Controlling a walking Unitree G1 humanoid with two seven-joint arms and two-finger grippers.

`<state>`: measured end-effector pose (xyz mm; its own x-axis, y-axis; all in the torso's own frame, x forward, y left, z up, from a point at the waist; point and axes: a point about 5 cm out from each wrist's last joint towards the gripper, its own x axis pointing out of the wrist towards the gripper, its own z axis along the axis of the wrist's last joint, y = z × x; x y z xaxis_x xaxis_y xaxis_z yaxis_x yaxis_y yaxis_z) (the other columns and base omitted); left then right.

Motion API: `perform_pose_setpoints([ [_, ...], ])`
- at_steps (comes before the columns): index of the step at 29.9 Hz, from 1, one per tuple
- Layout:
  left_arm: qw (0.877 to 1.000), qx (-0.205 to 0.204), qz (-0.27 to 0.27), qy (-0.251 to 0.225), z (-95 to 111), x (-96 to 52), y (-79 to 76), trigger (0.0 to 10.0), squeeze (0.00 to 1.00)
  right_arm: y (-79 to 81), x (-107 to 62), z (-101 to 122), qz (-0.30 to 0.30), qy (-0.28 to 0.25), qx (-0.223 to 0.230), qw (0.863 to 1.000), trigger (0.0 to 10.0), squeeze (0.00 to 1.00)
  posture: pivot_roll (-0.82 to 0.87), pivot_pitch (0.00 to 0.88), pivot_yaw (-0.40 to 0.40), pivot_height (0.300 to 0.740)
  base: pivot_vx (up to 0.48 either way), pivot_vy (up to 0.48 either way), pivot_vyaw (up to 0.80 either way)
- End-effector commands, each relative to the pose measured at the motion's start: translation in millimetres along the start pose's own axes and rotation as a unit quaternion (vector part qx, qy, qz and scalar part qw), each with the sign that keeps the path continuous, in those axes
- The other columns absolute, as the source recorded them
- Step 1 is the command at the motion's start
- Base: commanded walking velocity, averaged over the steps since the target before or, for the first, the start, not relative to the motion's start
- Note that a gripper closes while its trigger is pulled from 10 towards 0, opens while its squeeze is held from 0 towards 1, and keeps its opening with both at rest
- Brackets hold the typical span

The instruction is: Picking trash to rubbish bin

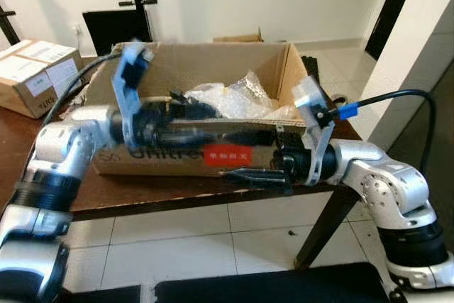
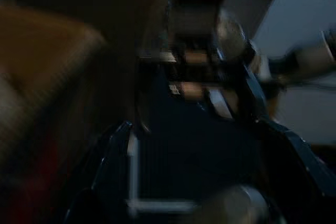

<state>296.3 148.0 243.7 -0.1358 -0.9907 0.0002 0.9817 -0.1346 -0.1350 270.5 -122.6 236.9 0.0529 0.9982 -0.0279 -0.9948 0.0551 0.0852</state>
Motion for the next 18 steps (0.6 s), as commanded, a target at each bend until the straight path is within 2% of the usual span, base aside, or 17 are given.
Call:
perform_pose_setpoints([
  [1,0.999,-0.010,-0.001,0.041,-7.5,-1.0,-6.7,10.0,0.07,6.3,4.8,-5.4,0.026,0.015,0.009,1.000,10.0,0.00,-0.10,0.079,0.041,0.740,0.000,0.000,0.00],
  [2,0.998,-0.029,0.006,0.062,-20.1,-0.4,-10.4,10.0,0.08,7.9,5.0,-13.0,0.031,0.029,0.021,0.999,10.0,0.00,-0.10,0.080,0.041,0.740,0.000,0.000,0.00],
  [3,0.998,-0.029,0.006,0.062,-20.1,-0.4,-10.4,10.0,0.08,7.9,5.0,-13.0,0.031,0.029,0.021,0.999,10.0,0.00,-0.10,0.080,0.041,0.740,0.000,0.000,0.00],
  [4,0.996,-0.039,0.018,0.078,-30.7,0.3,-11.7,10.0,0.09,8.8,5.4,-19.7,0.033,0.041,0.027,0.998,10.0,0.00,-0.10,0.080,0.041,0.740,0.000,0.000,0.00],
  [6,0.990,-0.051,0.062,0.114,-56.3,2.0,-8.7,10.0,0.09,8.9,7.2,-36.5,0.029,0.076,0.038,0.996,10.0,0.00,-0.10,0.081,0.040,0.740,0.000,0.000,0.00],
  [9,0.987,-0.050,0.079,0.127,-64.9,2.7,-6.9,10.0,0.10,8.7,7.8,-42.5,0.026,0.090,0.038,0.995,10.0,0.00,-0.10,0.081,0.039,0.740,0.000,0.000,0.00],
  [11,0.977,-0.054,0.131,0.158,-89.9,6.3,-2.0,10.0,0.08,0.5,8.9,-67.0,-0.017,0.139,0.042,0.989,10.0,0.00,-0.10,0.083,0.041,0.740,0.000,0.000,0.00],
  [12,0.977,-0.054,0.131,0.158,-89.9,6.3,-2.0,10.0,0.08,0.5,8.9,-67.0,-0.017,0.139,0.042,0.989,10.0,0.00,-0.10,0.083,0.041,0.740,0.000,0.000,0.00],
  [14,0.966,-0.071,0.174,0.178,-114.9,8.2,-0.4,10.0,0.09,-8.3,7.2,-93.8,-0.065,0.183,0.052,0.980,10.0,0.00,-0.10,0.084,0.042,0.740,0.000,0.000,0.00],
  [16,0.959,-0.094,0.189,0.190,-132.4,9.0,-4.8,10.0,0.09,-7.7,5.0,-110.2,-0.074,0.201,0.070,0.974,10.0,0.00,-0.10,0.084,0.043,0.740,0.000,0.000,0.00],
  [17,0.959,-0.094,0.189,0.190,-132.4,9.0,-4.8,10.0,0.09,-7.7,5.0,-110.2,-0.074,0.201,0.070,0.974,10.0,0.00,-0.10,0.084,0.043,0.740,0.000,0.000,0.00],
  [18,0.955,-0.113,0.195,0.193,-143.2,9.9,-9.6,10.0,0.09,-5.4,3.5,-121.1,-0.075,0.216,0.082,0.970,10.0,0.00,-0.10,0.084,0.046,0.740,0.000,0.000,0.00],
])
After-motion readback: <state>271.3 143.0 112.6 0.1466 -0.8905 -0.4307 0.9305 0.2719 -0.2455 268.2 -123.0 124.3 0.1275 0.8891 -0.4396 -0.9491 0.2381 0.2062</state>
